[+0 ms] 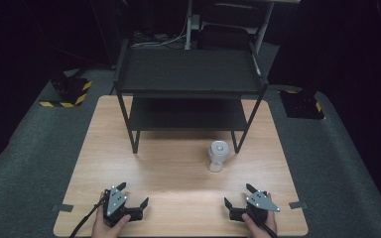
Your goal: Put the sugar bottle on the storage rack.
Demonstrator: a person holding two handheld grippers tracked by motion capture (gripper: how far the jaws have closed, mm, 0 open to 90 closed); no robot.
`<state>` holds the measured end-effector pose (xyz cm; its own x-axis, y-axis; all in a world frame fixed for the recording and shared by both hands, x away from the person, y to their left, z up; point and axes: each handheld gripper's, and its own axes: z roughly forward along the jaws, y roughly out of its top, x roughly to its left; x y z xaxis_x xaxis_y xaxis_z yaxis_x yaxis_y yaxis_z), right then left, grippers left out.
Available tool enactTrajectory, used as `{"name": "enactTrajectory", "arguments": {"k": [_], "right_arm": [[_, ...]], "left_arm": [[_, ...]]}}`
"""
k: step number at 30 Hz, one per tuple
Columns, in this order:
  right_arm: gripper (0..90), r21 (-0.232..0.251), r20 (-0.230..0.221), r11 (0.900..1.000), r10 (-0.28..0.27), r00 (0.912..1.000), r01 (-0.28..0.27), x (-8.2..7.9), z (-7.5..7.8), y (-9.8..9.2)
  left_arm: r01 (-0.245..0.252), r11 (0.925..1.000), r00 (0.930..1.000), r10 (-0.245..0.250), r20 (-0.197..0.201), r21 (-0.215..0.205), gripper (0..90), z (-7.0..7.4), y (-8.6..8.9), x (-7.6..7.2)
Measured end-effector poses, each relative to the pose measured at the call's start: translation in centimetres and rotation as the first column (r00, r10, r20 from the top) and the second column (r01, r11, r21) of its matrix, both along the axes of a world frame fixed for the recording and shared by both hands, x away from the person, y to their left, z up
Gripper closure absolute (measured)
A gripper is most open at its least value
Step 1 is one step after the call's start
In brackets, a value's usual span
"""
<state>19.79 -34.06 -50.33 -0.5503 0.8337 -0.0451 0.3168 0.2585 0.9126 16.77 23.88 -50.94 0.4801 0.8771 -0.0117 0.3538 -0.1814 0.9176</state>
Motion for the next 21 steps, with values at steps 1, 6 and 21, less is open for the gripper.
{"name": "enactTrajectory", "arguments": {"k": [1, 6, 21], "right_arm": [[0.5, -0.001, -0.002, 1.0, 0.002, 1.0, -0.002, 0.04, 0.03, 0.01], [0.5, -0.004, 0.0, 1.0, 0.005, 1.0, -0.005, 0.07, 0.02, 0.02], [0.5, -0.009, -0.003, 1.0, 0.011, 0.9999, -0.011, 0.15, 0.1, 0.06]], "left_arm": [[0.001, 1.0, 1.0, -0.001, 0.001, 0.0, 0.7, -0.01, 0.0, -0.02], [-0.005, 1.0, 1.0, 0.005, -0.005, -0.007, 0.7, 0.0, 0.03, 0.01], [-0.006, 0.9999, 1.0, 0.006, 0.001, -0.014, 0.7, -0.11, 0.14, -0.1]]}}
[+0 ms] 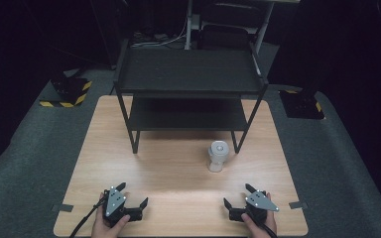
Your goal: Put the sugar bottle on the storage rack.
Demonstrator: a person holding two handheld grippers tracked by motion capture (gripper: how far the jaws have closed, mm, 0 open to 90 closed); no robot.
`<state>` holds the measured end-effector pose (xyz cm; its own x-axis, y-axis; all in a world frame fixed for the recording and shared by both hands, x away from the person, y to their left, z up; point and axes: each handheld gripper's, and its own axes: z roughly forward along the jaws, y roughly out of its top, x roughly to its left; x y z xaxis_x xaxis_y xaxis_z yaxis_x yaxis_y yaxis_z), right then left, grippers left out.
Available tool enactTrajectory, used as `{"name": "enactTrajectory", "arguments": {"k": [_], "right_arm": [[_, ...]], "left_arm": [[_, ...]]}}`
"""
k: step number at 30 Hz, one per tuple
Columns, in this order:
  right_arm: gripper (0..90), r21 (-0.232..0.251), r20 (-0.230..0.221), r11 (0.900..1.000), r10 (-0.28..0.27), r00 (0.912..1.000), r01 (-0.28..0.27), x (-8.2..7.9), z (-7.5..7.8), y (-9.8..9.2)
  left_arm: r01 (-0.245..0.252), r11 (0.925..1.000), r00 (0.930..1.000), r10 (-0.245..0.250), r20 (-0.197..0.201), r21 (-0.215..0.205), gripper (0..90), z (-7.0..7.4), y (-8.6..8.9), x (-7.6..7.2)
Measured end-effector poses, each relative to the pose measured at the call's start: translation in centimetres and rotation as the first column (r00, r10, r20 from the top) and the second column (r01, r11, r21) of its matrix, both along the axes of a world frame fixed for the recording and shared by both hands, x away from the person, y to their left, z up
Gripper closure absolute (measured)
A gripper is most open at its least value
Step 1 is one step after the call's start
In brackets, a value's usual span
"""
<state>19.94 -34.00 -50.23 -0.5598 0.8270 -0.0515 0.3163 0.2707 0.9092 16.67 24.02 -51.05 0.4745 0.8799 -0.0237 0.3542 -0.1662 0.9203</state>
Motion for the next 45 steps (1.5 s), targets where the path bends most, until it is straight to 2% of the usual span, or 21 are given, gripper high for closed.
{"name": "enactTrajectory", "arguments": {"k": [7, 12, 14, 19, 23, 27, 30, 39, 41, 45], "right_arm": [[0.4, -0.014, 0.007, 1.0, -0.001, 1.0, 0.001, -0.1, 0.0, 0.2], [0.5, -0.003, 0.012, 1.0, -0.01, 0.9999, 0.01, -0.2, -0.1, 0.2], [0.5, 0.024, 0.027, 1.0, -0.02, 0.9994, 0.02, -0.4, 0.2, 0.2], [0.5, 0.034, 0.039, 0.999, -0.006, 0.9992, 0.005, -0.2, 1.8, 0.6], [0.5, 0.019, 0.073, 1.0, 0.0, 0.9974, -0.001, 0.1, 3.4, 1.7], [0.5, 0.011, 0.103, 1.0, -0.009, 0.9946, 0.008, 0.8, 4.5, 2.8], [0.5, 0.021, 0.108, 1.0, -0.015, 0.994, 0.013, 1.9, 5.0, 3.6], [0.6, 0.038, 0.079, 0.998, -0.056, 0.9953, 0.053, 5.4, 4.1, 6.2], [0.7, 0.058, 0.082, 0.996, -0.076, 0.9937, 0.072, 6.0, 3.5, 6.7], [2.0, 0.066, 0.093, 0.99, -0.128, 0.9873, 0.123, 6.8, 2.7, 7.9]], "left_arm": [[0.005, 1.0, 1.0, -0.005, -0.004, 0.003, 0.7, 0.1, 0.0, 0.1], [0.008, 0.9999, 1.0, -0.008, -0.002, 0.006, 0.7, 0.1, 0.0, 0.1], [0.009, 0.9999, 1.0, -0.009, -0.003, 0.005, 0.7, 0.1, 0.0, 0.1], [0.009, 0.9999, 1.0, -0.009, -0.001, 0.005, 0.7, 0.1, 0.0, 0.0], [0.011, 0.9999, 0.9999, -0.011, -0.002, 0.004, 0.7, 0.0, 0.1, 0.0], [0.013, 0.9999, 0.9999, -0.013, -0.001, 0.004, 0.7, 0.0, 0.1, 0.0], [0.014, 0.9999, 0.9999, -0.014, -0.002, 0.003, 0.7, 0.0, 0.1, 0.1], [0.019, 0.9998, 0.9998, -0.019, 0.001, 0.002, 0.7, 0.0, 0.2, 0.1], [0.02, 0.9998, 0.9998, -0.02, 0.001, 0.0, 0.7, 0.0, 0.2, 0.1], [0.022, 0.9998, 0.9998, -0.022, 0.0, -0.001, 0.7, 0.0, 0.3, 0.1]]}}
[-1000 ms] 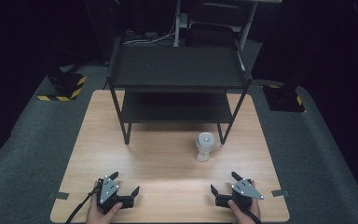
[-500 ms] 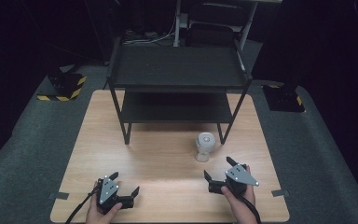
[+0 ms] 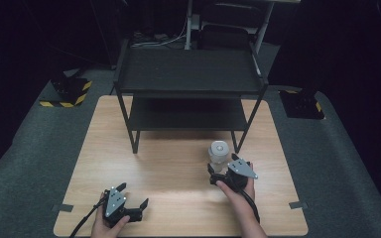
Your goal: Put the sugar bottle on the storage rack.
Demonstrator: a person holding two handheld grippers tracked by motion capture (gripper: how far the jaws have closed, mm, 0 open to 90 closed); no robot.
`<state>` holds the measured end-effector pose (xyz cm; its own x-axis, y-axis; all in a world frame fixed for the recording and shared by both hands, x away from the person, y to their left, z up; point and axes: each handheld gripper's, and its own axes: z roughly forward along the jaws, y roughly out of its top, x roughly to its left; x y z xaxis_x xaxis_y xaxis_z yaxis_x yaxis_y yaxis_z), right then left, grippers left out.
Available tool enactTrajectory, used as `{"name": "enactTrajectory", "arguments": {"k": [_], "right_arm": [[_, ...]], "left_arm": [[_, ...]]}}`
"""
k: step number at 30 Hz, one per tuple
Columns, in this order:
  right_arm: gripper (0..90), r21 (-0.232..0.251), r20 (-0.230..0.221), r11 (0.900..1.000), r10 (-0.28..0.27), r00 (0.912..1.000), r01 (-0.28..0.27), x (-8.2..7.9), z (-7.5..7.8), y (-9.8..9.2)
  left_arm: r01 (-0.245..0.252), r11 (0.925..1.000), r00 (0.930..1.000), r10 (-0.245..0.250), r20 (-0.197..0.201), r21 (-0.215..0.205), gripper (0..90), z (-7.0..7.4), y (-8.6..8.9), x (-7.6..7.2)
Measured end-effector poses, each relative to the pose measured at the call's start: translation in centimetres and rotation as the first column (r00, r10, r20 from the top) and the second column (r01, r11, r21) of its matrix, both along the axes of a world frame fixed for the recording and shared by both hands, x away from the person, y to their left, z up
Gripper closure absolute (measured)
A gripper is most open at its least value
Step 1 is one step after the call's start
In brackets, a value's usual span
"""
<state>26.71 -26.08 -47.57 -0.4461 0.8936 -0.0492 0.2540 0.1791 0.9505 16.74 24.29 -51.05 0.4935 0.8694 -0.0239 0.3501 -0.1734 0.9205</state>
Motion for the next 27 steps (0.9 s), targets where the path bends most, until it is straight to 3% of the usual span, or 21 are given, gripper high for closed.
{"name": "enactTrajectory", "arguments": {"k": [4, 8, 12, 18, 27], "right_arm": [[5.7, 0.01, 0.027, 0.999, -0.036, 0.999, 0.035, 0.5, -0.9, 1.1], [16.0, 0.028, 0.065, 0.996, -0.089, 0.9939, 0.087, 0.5, -1.8, 2.3], [21.5, 0.05, 0.074, 0.993, -0.112, 0.9909, 0.108, 0.7, -2.4, 2.7], [29.3, 0.072, 0.088, 0.992, -0.114, 0.9895, 0.108, 0.7, -2.9, 2.8], [29.9, 0.068, 0.09, 0.991, -0.119, 0.9888, 0.113, 0.4, -2.7, 3.0]], "left_arm": [[0.002, 1.0, 1.0, -0.002, -0.001, -0.001, 0.7, 0.0, 0.0, 0.0], [0.003, 1.0, 1.0, -0.003, -0.001, -0.001, 0.7, 0.0, 0.0, 0.0], [0.003, 1.0, 1.0, -0.003, 0.001, -0.001, 0.7, 0.0, 0.0, 0.0], [0.004, 1.0, 1.0, -0.004, 0.002, -0.001, 0.7, 0.0, 0.1, 0.0], [0.008, 1.0, 1.0, -0.008, 0.001, -0.001, 0.7, 0.0, 0.1, 0.1]]}}
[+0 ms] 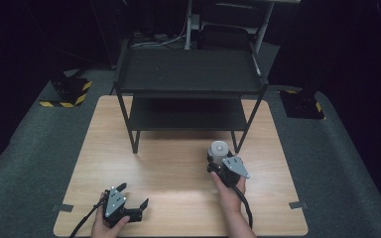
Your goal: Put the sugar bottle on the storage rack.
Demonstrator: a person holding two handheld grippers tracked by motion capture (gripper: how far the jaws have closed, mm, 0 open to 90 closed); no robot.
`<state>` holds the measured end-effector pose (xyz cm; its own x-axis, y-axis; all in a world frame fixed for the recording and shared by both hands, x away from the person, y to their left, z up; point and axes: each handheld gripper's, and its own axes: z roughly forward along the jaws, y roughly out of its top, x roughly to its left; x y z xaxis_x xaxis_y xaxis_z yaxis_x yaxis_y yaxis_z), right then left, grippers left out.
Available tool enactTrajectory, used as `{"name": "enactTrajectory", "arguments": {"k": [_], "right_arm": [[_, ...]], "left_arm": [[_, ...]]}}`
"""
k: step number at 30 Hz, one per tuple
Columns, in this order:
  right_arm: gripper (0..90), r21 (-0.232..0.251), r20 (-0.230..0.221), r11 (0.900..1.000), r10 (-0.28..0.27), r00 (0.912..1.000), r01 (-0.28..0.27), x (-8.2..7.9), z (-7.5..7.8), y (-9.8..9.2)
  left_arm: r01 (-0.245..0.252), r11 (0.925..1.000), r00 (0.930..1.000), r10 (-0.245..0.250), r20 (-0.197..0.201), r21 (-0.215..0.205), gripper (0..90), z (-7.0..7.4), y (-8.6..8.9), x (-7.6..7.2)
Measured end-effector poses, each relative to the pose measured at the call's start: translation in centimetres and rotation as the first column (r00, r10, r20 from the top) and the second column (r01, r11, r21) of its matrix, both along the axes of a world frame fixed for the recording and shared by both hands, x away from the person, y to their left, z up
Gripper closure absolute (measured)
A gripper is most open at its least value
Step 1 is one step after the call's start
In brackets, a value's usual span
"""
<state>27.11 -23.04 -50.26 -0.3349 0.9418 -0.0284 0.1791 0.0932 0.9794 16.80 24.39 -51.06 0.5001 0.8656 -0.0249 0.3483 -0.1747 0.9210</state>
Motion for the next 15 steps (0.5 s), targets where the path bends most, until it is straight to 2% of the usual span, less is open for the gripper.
{"name": "enactTrajectory", "arguments": {"k": [3, 6, 15], "right_arm": [[30.0, -0.012, 0.013, 1.0, 0.006, 0.9999, -0.006, -0.4, 0.3, 0.0], [30.0, -0.005, 0.02, 1.0, 0.009, 0.9998, -0.009, -0.8, 0.7, -0.1], [29.9, 0.003, 0.054, 1.0, 0.02, 0.9983, -0.02, -2.2, 3.2, -0.5]], "left_arm": [[0.001, 1.0, 1.0, -0.001, 0.0, 0.0, 0.7, 0.0, 0.0, 0.0], [0.001, 1.0, 1.0, -0.001, 0.001, 0.0, 0.7, 0.0, 0.0, 0.0], [-0.001, 1.0, 1.0, 0.001, -0.001, 0.005, 0.7, 0.0, -0.1, 0.0]]}}
